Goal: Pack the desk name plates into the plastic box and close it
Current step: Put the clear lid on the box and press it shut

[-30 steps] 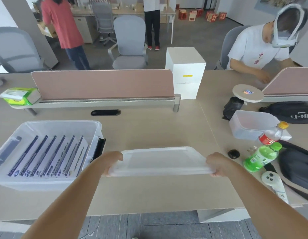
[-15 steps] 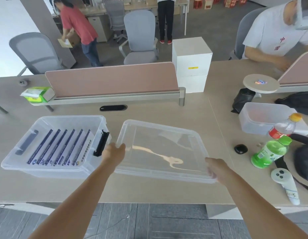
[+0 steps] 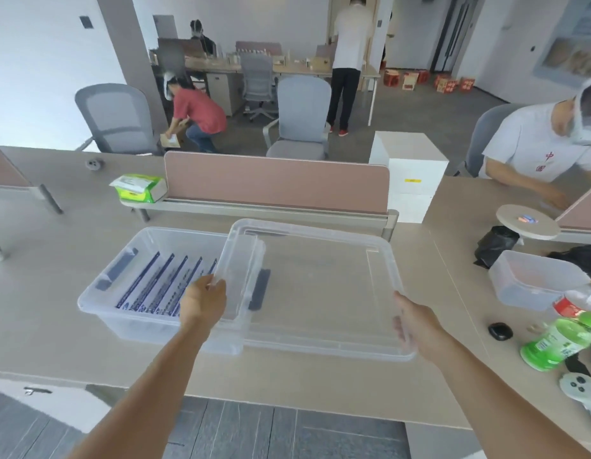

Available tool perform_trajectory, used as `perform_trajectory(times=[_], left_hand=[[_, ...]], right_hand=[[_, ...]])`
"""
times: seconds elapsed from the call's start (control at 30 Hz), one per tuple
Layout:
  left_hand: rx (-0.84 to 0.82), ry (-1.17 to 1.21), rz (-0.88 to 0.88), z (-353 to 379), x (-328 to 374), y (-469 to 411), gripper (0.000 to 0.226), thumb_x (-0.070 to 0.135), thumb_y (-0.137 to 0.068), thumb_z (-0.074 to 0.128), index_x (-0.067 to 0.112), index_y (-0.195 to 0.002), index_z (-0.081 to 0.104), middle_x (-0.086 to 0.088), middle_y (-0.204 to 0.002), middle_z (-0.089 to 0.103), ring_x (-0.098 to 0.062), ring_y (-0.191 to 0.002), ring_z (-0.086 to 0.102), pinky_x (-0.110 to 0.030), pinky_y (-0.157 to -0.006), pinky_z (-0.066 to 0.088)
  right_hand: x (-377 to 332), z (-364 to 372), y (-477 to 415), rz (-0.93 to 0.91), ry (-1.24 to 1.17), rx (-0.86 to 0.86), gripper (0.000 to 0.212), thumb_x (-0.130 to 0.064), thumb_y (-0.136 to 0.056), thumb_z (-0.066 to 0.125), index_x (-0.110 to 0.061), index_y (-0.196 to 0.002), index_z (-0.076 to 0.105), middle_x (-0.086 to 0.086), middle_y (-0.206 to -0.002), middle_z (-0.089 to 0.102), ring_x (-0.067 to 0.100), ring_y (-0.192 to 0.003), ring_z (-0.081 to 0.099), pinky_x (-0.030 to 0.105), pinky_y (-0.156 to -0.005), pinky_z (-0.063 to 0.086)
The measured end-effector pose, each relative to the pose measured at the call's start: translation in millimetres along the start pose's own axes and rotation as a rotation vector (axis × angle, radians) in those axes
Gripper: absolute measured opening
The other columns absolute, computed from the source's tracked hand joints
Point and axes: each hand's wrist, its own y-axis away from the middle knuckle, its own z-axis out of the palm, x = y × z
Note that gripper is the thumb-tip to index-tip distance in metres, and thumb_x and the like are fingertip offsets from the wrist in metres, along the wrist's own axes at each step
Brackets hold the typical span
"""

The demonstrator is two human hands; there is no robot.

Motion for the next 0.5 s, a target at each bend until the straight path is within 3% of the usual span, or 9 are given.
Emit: perform_trajectory(times=[0.03, 0.13, 0.23, 0.3, 0.37, 0.5], left_hand=[[0.002, 0.015, 0.007, -14.2, -7.3, -5.9, 0.039, 0.019, -0.093, 0.046, -0.011, -0.117, 0.054, -0.029, -0.113, 0.063, -0.037, -0.103, 0.059, -0.041, -0.059, 0.050], [0.028, 0.080, 0.036, -58.9, -25.8, -16.2, 0.033, 0.023, -0.088, 0.048, -0.006, -0.098, 0.061, -0.029, -0.088, 0.063, -0.049, -0.080, 0.057, -0.046, -0.066, 0.051], [0.062, 0.119, -0.016, -93.3, -48.9, -31.2, 0.039, 0.024, -0.088, 0.050, -0.008, -0.109, 0.058, -0.029, -0.097, 0.062, -0.049, -0.094, 0.059, -0.051, -0.076, 0.052], [0.079, 0.128, -0.029, -113.0, -61.1, -39.8, 0.027, 0.023, -0.089, 0.048, 0.002, -0.090, 0.065, -0.015, -0.069, 0.060, -0.039, -0.071, 0.056, -0.038, -0.062, 0.046], [0.102, 0.147, -0.027, -127.1, -71.9, -52.6, 0.024, 0.020, -0.089, 0.046, 0.010, -0.072, 0.059, -0.002, -0.057, 0.045, -0.027, -0.061, 0.044, -0.030, -0.055, 0.035], [0.162, 0.135, -0.036, -146.8, -92.8, -74.8, 0.020, 0.020, -0.090, 0.048, 0.008, -0.088, 0.065, -0.005, -0.062, 0.050, -0.027, -0.058, 0.045, -0.030, -0.057, 0.035]], right_hand=[[-6.5, 12.5, 8.6, -0.015, 0.011, 0.019, 0.043, -0.050, -0.089, 0.060, -0.007, -0.088, 0.063, 0.010, -0.077, 0.065, 0.023, -0.055, 0.056, 0.027, -0.057, 0.045], [-23.8, 49.9, 29.9, -0.103, 0.087, 0.070, 0.043, -0.049, -0.089, 0.058, -0.008, -0.080, 0.062, 0.009, -0.073, 0.066, 0.026, -0.059, 0.055, 0.033, -0.063, 0.045], [-38.0, 88.3, 52.8, -0.232, 0.196, 0.067, 0.038, -0.044, -0.094, 0.052, -0.009, -0.083, 0.063, 0.009, -0.081, 0.069, 0.028, -0.061, 0.057, 0.034, -0.065, 0.048], [-43.9, 112.6, 64.6, -0.298, 0.219, 0.051, 0.035, -0.041, -0.094, 0.052, -0.009, -0.089, 0.062, 0.009, -0.083, 0.070, 0.029, -0.061, 0.058, 0.034, -0.065, 0.048], [-49.8, 133.9, 67.8, -0.345, 0.202, 0.047, 0.032, -0.040, -0.093, 0.054, -0.008, -0.091, 0.063, 0.008, -0.082, 0.070, 0.028, -0.064, 0.059, 0.036, -0.068, 0.049], [-65.0, 174.5, 65.5, -0.364, 0.138, 0.006, 0.026, -0.032, -0.094, 0.057, -0.008, -0.087, 0.061, 0.007, -0.082, 0.067, 0.024, -0.063, 0.056, 0.035, -0.067, 0.046]])
